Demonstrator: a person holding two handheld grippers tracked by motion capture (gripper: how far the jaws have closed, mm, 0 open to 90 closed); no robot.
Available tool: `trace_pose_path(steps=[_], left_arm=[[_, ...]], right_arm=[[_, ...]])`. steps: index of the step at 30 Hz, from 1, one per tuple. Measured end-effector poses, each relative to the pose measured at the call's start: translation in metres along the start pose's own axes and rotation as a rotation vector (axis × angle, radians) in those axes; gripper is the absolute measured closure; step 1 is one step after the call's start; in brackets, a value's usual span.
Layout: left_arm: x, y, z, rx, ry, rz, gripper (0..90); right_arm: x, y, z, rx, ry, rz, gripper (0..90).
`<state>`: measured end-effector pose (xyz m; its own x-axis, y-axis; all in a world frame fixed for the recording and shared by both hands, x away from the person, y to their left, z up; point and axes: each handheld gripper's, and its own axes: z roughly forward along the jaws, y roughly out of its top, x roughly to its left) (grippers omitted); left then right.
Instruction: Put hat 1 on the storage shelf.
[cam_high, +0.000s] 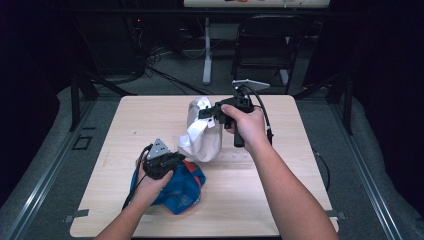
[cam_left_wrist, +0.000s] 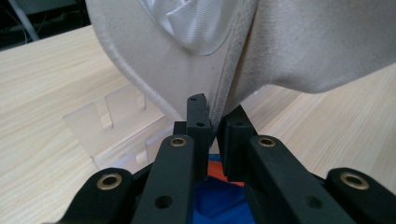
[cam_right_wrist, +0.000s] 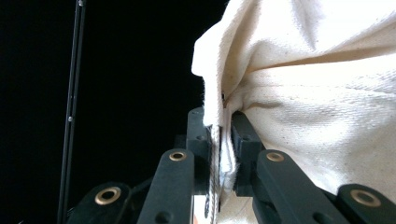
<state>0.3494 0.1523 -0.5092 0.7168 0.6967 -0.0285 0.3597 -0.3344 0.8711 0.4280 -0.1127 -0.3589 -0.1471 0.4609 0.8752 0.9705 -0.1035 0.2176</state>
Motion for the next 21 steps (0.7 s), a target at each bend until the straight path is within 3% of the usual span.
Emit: trace_pose_path(steps=[7, 8, 16, 21], left_arm=[[-0.002, 0.004, 0.002, 0.001, -0.003, 0.001, 84.2], [-0.001, 0.003, 0.003, 0.016, 0.007, -0.006, 84.1], [-0.001, -0.005, 0.002, 0.003, 0.033, -0.051, 84.1], [0.0, -0.006, 0.003, -0.002, 0.048, -0.079, 84.8]], right_arm=[[-0.004, 0.002, -0.013, -0.013, -0.009, 0.003, 81.2], [-0.004, 0.001, -0.012, -0.022, -0.012, 0.009, 81.1], [-0.008, 0.001, -0.002, -0.008, -0.025, 0.004, 80.6], [-0.008, 0.0, 0.001, -0.038, -0.039, -0.018, 70.8]])
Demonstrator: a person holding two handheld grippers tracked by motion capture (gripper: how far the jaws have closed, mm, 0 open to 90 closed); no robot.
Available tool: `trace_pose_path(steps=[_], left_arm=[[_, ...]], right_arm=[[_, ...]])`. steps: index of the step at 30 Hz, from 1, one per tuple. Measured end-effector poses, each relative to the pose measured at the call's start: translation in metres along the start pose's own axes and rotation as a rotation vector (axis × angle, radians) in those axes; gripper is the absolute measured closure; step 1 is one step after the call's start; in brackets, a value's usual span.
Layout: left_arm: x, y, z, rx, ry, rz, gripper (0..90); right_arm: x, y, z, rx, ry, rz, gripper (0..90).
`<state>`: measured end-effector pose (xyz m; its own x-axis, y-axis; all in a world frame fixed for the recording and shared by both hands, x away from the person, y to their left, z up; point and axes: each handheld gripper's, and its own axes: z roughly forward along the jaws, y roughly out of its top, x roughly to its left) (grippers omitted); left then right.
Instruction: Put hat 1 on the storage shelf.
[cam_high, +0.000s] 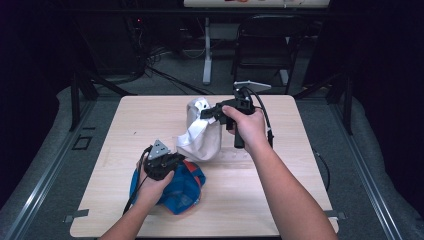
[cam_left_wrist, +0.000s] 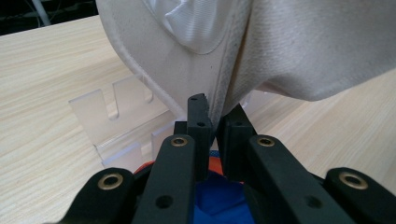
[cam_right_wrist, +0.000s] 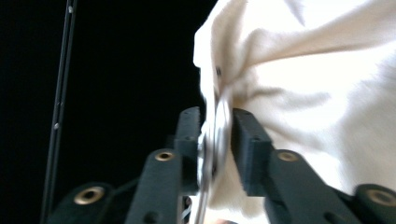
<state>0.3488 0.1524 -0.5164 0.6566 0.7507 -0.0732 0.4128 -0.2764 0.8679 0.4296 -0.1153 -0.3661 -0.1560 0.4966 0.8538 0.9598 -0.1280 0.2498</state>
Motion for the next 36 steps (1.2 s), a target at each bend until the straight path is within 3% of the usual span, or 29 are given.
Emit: trace_pose_path(steps=[3, 8, 9, 12, 14, 16, 19, 21, 25, 26, 30, 36], left_arm=[[0.0, 0.001, -0.001, 0.013, 0.002, 0.026, 84.9], [0.003, -0.001, -0.002, 0.004, -0.004, 0.001, 85.0], [0.004, -0.002, -0.002, 0.006, -0.003, -0.001, 85.0], [0.004, -0.002, -0.002, 0.013, 0.003, -0.004, 85.1], [0.006, -0.004, -0.002, 0.003, -0.004, -0.025, 85.1], [0.01, -0.007, -0.003, -0.009, -0.014, -0.062, 85.2], [0.012, -0.011, -0.002, -0.006, -0.018, -0.072, 85.3], [0.009, -0.01, -0.001, -0.001, 0.0, -0.057, 85.4], [0.007, -0.013, 0.006, 0.054, 0.009, -0.03, 85.3], [0.007, -0.013, 0.006, 0.054, 0.009, -0.03, 85.3], [0.002, -0.013, 0.011, 0.08, 0.033, 0.016, 85.2], [0.006, -0.012, 0.011, 0.094, 0.019, -0.013, 84.9]], right_arm=[[0.003, -0.002, -0.003, -0.024, -0.022, -0.043, 63.9], [0.005, -0.005, -0.013, -0.065, -0.03, -0.094, 60.4], [0.005, -0.008, -0.023, -0.088, -0.023, -0.111, 59.8], [0.004, -0.011, -0.033, -0.111, -0.017, -0.117, 59.6], [-0.001, -0.016, -0.05, -0.137, -0.031, -0.142, 58.7], [-0.004, -0.019, -0.055, -0.141, -0.038, -0.153, 58.3], [-0.019, -0.031, -0.076, -0.171, -0.072, -0.173, 58.3], [-0.024, -0.034, -0.08, -0.182, -0.077, -0.172, 58.4], [-0.053, -0.049, -0.098, -0.213, -0.089, -0.157, 58.5], [-0.053, -0.049, -0.098, -0.213, -0.089, -0.157, 58.5], [-0.077, -0.067, -0.104, -0.239, -0.121, -0.16, 58.4], [-0.098, -0.094, -0.101, -0.253, -0.178, -0.214, 58.1]])
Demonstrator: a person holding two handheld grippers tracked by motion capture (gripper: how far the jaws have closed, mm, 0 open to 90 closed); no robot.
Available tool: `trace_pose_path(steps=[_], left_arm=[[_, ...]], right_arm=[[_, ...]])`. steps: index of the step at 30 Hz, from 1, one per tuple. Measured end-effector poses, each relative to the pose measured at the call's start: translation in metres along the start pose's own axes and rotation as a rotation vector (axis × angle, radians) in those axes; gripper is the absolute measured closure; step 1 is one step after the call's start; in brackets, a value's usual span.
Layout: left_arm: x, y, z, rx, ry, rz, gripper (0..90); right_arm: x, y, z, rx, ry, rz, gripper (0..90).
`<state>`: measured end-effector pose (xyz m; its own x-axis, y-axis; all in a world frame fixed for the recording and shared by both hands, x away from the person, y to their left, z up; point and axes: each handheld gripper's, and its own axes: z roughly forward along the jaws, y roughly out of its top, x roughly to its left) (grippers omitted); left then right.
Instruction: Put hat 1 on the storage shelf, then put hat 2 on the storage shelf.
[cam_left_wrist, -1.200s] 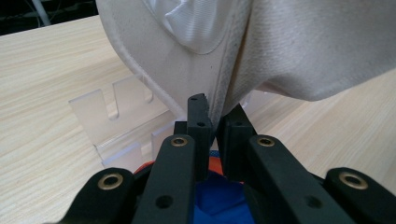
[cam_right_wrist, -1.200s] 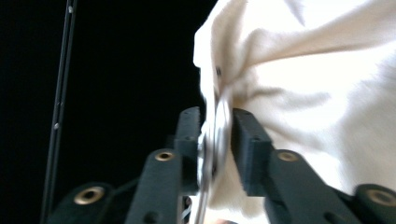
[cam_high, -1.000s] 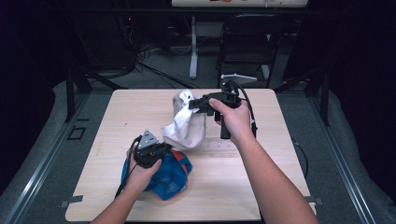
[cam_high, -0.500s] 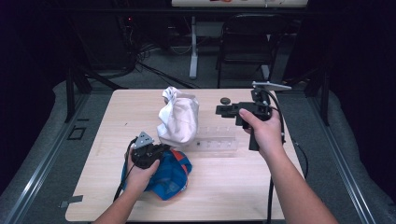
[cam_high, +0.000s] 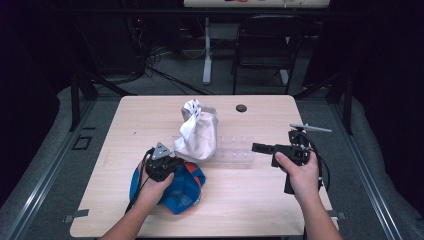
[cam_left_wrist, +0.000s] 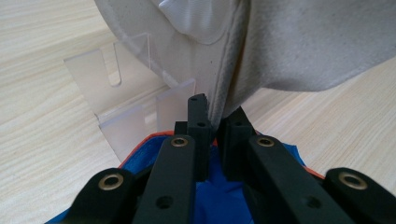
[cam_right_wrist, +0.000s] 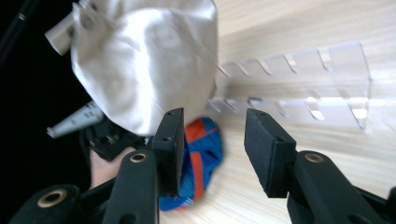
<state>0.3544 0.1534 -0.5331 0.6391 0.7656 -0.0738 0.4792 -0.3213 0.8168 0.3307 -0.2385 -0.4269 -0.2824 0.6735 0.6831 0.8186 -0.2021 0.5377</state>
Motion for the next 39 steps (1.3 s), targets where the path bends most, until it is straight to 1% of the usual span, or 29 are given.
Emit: trace_pose_path(steps=[1, 2, 3, 4, 5, 6, 8, 9, 10, 11, 12, 13, 16, 17, 18, 19, 20, 21, 23, 26, 29, 30, 31, 32, 33, 35, 36, 37, 39], left_arm=[[0.0, 0.0, 0.0, 0.004, 0.005, -0.004, 84.9], [0.001, 0.0, 0.0, 0.006, -0.003, -0.006, 84.8], [0.0, 0.0, 0.0, 0.0, 0.009, -0.006, 84.8], [0.0, 0.0, 0.0, 0.004, 0.006, -0.006, 84.5], [0.001, 0.0, -0.001, 0.01, -0.001, -0.003, 84.2], [0.0, -0.001, -0.001, 0.007, 0.003, -0.001, 84.2], [-0.003, -0.001, -0.002, -0.003, 0.015, 0.002, 82.8], [-0.003, -0.001, -0.002, -0.003, 0.015, 0.002, 81.2], [-0.004, -0.001, -0.004, -0.007, 0.016, 0.003, 77.7], [-0.006, -0.002, -0.006, -0.021, 0.011, 0.004, 77.7], [-0.007, -0.002, -0.009, -0.029, 0.006, 0.006, 73.6], [-0.007, -0.002, -0.012, -0.033, 0.001, 0.01, 70.8], [-0.007, -0.006, -0.023, -0.055, 0.003, 0.013, 62.7], [-0.006, -0.007, -0.028, -0.051, -0.003, 0.008, 58.6], [-0.003, -0.011, -0.039, -0.049, 0.004, 0.005, 57.2], [-0.003, -0.011, -0.039, -0.049, 0.004, 0.005, 56.1], [0.003, -0.016, -0.049, -0.045, 0.011, -0.009, 55.7], [0.003, -0.016, -0.049, -0.045, 0.011, -0.009, 54.9], [0.011, -0.021, -0.058, -0.025, 0.035, -0.026, 53.9], [0.025, -0.031, -0.073, 0.001, 0.062, -0.067, 51.5], [0.038, -0.041, -0.085, 0.005, 0.105, -0.095, 50.7], [0.046, -0.046, -0.091, 0.01, 0.13, -0.107, 50.1], [0.046, -0.046, -0.091, 0.01, 0.13, -0.107, 49.8], [0.049, -0.049, -0.093, 0.007, 0.134, -0.113, 49.6], [0.052, -0.051, -0.095, 0.004, 0.137, -0.121, 49.6], [0.057, -0.056, -0.098, -0.007, 0.148, -0.13, 49.3], [0.06, -0.06, -0.099, -0.008, 0.165, -0.121, 49.3], [0.06, -0.06, -0.099, -0.008, 0.165, -0.121, 49.1], [0.063, -0.064, -0.098, 0.001, 0.175, -0.116, 48.7]], right_arm=[[0.0, 0.0, 0.0, 0.0, 0.0, 0.0, 58.1], [-0.002, -0.005, 0.0, -0.003, -0.014, -0.005, 58.1], [-0.005, -0.01, 0.001, -0.007, -0.017, -0.007, 58.1], [-0.01, -0.019, 0.003, -0.012, -0.025, -0.005, 58.1], [-0.013, -0.023, 0.005, -0.015, -0.025, -0.003, 58.1], [-0.013, -0.023, 0.005, -0.015, -0.025, -0.003, 58.1], [-0.019, -0.033, 0.007, -0.016, -0.043, -0.007, 58.1], [-0.019, -0.033, 0.007, -0.016, -0.043, -0.007, 58.1], [-0.023, -0.038, 0.009, -0.016, -0.055, -0.018, 58.0], [-0.023, -0.038, 0.009, -0.016, -0.055, -0.018, 58.0], [-0.024, -0.041, 0.011, -0.017, -0.064, -0.023, 58.0], [-0.025, -0.043, 0.011, -0.015, -0.078, -0.03, 57.9], [-0.029, -0.05, 0.013, -0.024, -0.085, -0.035, 57.7], [-0.031, -0.054, 0.014, -0.021, -0.093, -0.041, 57.6], [-0.032, -0.056, 0.015, -0.025, -0.096, -0.043, 57.6], [-0.033, -0.059, 0.017, -0.028, -0.097, -0.048, 57.4], [-0.034, -0.061, 0.018, -0.023, -0.1, -0.053, 57.2], [-0.034, -0.061, 0.018, -0.023, -0.1, -0.053, 57.2], [-0.035, -0.065, 0.021, -0.023, -0.106, -0.055, 57.3], [-0.036, -0.072, 0.028, -0.015, -0.111, -0.053, 57.3], [-0.035, -0.075, 0.032, 0.004, -0.12, -0.065, 57.3], [-0.033, -0.076, 0.037, 0.013, -0.123, -0.066, 57.3], [-0.033, -0.076, 0.037, 0.013, -0.123, -0.066, 57.3], [-0.03, -0.076, 0.041, 0.031, -0.123, -0.077, 57.4], [-0.03, -0.076, 0.041, 0.031, -0.123, -0.077, 57.4], [-0.025, -0.077, 0.047, 0.046, -0.126, -0.088, 57.5], [-0.02, -0.077, 0.053, 0.066, -0.13, -0.104, 57.6], [-0.02, -0.077, 0.053, 0.066, -0.13, -0.104, 57.6], [-0.017, -0.077, 0.06, 0.082, -0.118, -0.105, 57.8]])
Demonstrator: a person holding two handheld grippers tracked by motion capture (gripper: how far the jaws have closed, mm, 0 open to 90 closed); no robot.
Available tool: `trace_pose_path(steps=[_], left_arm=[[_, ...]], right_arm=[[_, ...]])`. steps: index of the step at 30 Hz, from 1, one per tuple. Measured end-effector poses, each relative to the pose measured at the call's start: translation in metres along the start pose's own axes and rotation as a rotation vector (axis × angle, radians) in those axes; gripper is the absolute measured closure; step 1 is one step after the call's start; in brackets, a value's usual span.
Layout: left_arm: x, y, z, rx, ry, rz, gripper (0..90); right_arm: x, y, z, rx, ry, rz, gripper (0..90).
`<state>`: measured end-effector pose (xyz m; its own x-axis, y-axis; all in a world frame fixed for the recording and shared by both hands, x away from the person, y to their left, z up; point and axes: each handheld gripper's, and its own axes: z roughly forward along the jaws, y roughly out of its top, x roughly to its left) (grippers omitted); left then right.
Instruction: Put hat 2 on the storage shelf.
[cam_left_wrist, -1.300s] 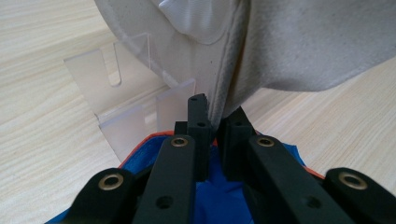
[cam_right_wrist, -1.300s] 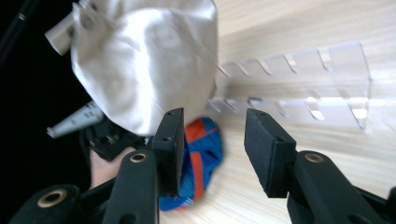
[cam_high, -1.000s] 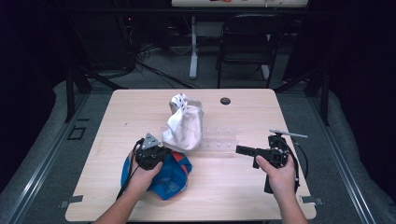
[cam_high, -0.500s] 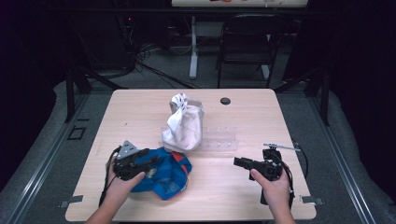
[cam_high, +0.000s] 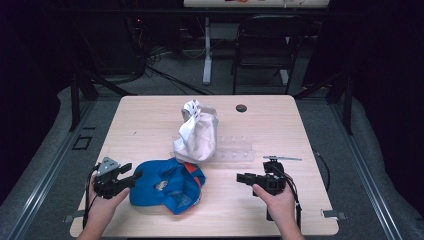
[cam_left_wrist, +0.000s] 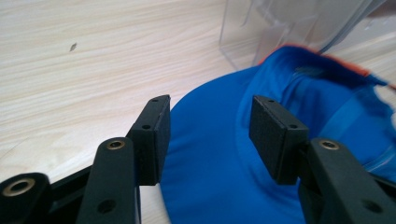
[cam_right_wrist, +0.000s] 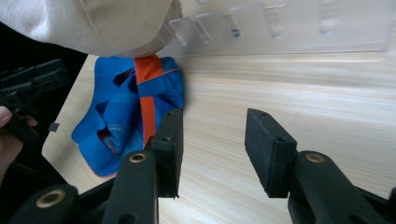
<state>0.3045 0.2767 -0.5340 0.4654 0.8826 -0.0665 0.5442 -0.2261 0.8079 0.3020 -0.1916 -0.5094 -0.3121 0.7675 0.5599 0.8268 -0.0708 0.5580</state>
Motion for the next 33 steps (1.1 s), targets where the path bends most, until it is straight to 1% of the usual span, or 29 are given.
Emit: trace_pose_path(steps=[1, 2, 3, 4, 5, 6, 7, 8, 9, 12, 13, 14, 15, 17, 18, 19, 20, 21, 22, 23, 24, 25, 27, 28, 29, 30, 31, 32, 33], left_arm=[[0.002, -0.004, 0.002, 0.01, 0.014, 0.005, 48.1], [0.002, -0.004, 0.002, 0.01, 0.014, 0.005, 47.3], [0.003, -0.008, 0.005, 0.025, 0.03, 0.021, 46.9], [0.003, -0.008, 0.005, 0.025, 0.03, 0.021, 46.8], [0.004, -0.009, 0.006, 0.041, 0.032, 0.027, 46.4], [0.005, -0.01, 0.007, 0.038, 0.026, 0.015, 46.4], [0.005, -0.013, 0.009, 0.059, 0.012, 0.01, 45.4], [0.005, -0.013, 0.009, 0.059, 0.012, 0.01, 45.0], [0.004, -0.016, 0.011, 0.061, 0.02, 0.024, 44.8], [0.002, -0.019, 0.012, 0.073, 0.023, 0.035, 44.6], [0.002, -0.021, 0.011, 0.074, 0.02, 0.034, 44.6], [0.002, -0.022, 0.01, 0.079, 0.02, 0.034, 44.6], [0.002, -0.022, 0.01, 0.079, 0.02, 0.034, 44.6], [0.001, -0.024, 0.009, 0.072, 0.019, 0.03, 44.7], [0.001, -0.024, 0.008, 0.081, 0.016, 0.035, 44.6], [0.001, -0.026, 0.008, 0.072, 0.023, 0.038, 44.7], [0.001, -0.026, 0.006, 0.08, 0.026, 0.042, 44.8], [0.001, -0.027, 0.005, 0.073, 0.032, 0.038, 44.9], [0.001, -0.027, 0.002, 0.08, 0.034, 0.038, 44.9], [0.001, -0.028, 0.0, 0.061, 0.04, 0.027, 44.9], [0.001, -0.029, -0.002, 0.059, 0.043, 0.025, 44.9], [0.001, -0.03, -0.004, 0.06, 0.048, 0.023, 45.0], [0.0, -0.032, -0.006, 0.053, 0.055, 0.017, 45.0], [0.0, -0.032, -0.008, 0.056, 0.057, 0.015, 45.0], [0.001, -0.033, -0.009, 0.057, 0.059, 0.015, 45.0], [0.0, -0.033, -0.009, 0.054, 0.063, 0.01, 45.0], [0.0, -0.034, -0.009, 0.057, 0.063, 0.009, 45.0], [0.0, -0.035, -0.009, 0.059, 0.065, 0.009, 45.0], [0.0, -0.037, -0.009, 0.063, 0.066, 0.007, 45.0]], right_arm=[[0.004, 0.001, 0.008, 0.011, 0.004, 0.002, 58.3], [0.004, 0.001, 0.008, 0.011, 0.004, 0.002, 58.3], [0.008, 0.0, 0.016, 0.031, 0.018, -0.012, 58.4], [0.008, 0.0, 0.016, 0.031, 0.018, -0.012, 58.4], [0.014, -0.002, 0.023, 0.043, 0.029, -0.024, 58.5], [0.014, -0.002, 0.023, 0.043, 0.029, -0.024, 58.5], [0.017, -0.006, 0.03, 0.053, 0.043, -0.028, 59.1], [0.017, -0.006, 0.03, 0.053, 0.043, -0.028, 59.1], [0.019, -0.011, 0.038, 0.075, 0.044, -0.033, 59.1], [0.02, -0.015, 0.045, 0.091, 0.048, -0.043, 58.2], [0.021, -0.017, 0.053, 0.104, 0.055, -0.054, 57.9], [0.022, -0.018, 0.058, 0.111, 0.053, -0.05, 57.9], [0.022, -0.018, 0.058, 0.111, 0.053, -0.05, 57.9], [0.022, -0.019, 0.066, 0.135, 0.083, -0.045, 57.9], [0.022, -0.019, 0.07, 0.148, 0.1, -0.035, 58.1], [0.022, -0.019, 0.073, 0.154, 0.11, -0.03, 58.4], [0.022, -0.019, 0.076, 0.157, 0.117, -0.028, 59.0], [0.023, -0.019, 0.079, 0.159, 0.123, -0.023, 59.4], [0.023, -0.019, 0.082, 0.168, 0.125, -0.029, 59.8], [0.024, -0.019, 0.085, 0.167, 0.136, -0.029, 60.1], [0.024, -0.019, 0.086, 0.188, 0.141, -0.037, 60.2], [0.025, -0.02, 0.089, 0.181, 0.145, -0.023, 60.3], [0.027, -0.02, 0.092, 0.193, 0.16, -0.031, 60.2], [0.028, -0.02, 0.093, 0.2, 0.167, -0.034, 60.2], [0.029, -0.02, 0.096, 0.194, 0.179, -0.024, 59.9], [0.029, -0.019, 0.098, 0.202, 0.192, -0.029, 59.4], [0.029, -0.018, 0.103, 0.205, 0.203, -0.026, 59.4], [0.029, -0.018, 0.103, 0.205, 0.203, -0.026, 59.4], [0.03, -0.018, 0.106, 0.22, 0.214, -0.014, 59.5]])
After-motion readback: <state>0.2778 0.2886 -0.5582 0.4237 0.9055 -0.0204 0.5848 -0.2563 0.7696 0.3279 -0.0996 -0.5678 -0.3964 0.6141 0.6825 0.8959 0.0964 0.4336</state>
